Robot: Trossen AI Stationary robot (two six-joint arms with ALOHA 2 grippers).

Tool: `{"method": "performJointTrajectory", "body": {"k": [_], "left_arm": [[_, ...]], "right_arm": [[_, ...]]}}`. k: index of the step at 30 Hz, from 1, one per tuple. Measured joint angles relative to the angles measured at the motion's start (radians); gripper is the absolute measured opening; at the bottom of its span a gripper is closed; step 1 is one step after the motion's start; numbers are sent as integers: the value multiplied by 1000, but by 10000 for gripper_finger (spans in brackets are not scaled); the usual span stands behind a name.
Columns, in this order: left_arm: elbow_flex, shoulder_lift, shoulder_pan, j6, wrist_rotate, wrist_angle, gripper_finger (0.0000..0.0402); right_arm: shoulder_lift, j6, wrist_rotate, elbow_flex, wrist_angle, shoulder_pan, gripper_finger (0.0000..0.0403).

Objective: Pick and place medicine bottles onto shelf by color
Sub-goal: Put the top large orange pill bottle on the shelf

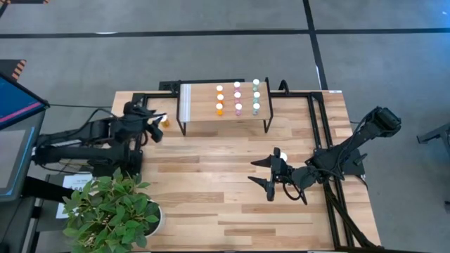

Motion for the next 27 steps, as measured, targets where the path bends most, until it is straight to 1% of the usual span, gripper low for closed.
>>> {"method": "performJointTrajectory", "body": {"k": [3,6,9,11,14,17,22,27], "left_arm": [[-2,32,55,-28,14,-21,171],[-8,65,105,-24,97,-10,171],[-8,112,162,-79,173,-21,171],[-8,144,206,-101,193,-29,171],[-8,197,283,-109,196,-51,171],[-8,247,350,-87,221,-53,171],[-8,328,422,-6,356,-14,171],[7,405,483,35,379,-5,171]], "right_arm": [[0,1,0,0,0,0,284],[0,0,0,0,-1,0,284],[0,0,0,0,-3,1,284],[0,0,0,0,-7,1,284],[0,1,-1,0,-7,1,284],[0,8,-1,0,-9,1,284],[0,8,-1,0,-11,1,284],[0,8,-2,0,-11,1,284]]}}
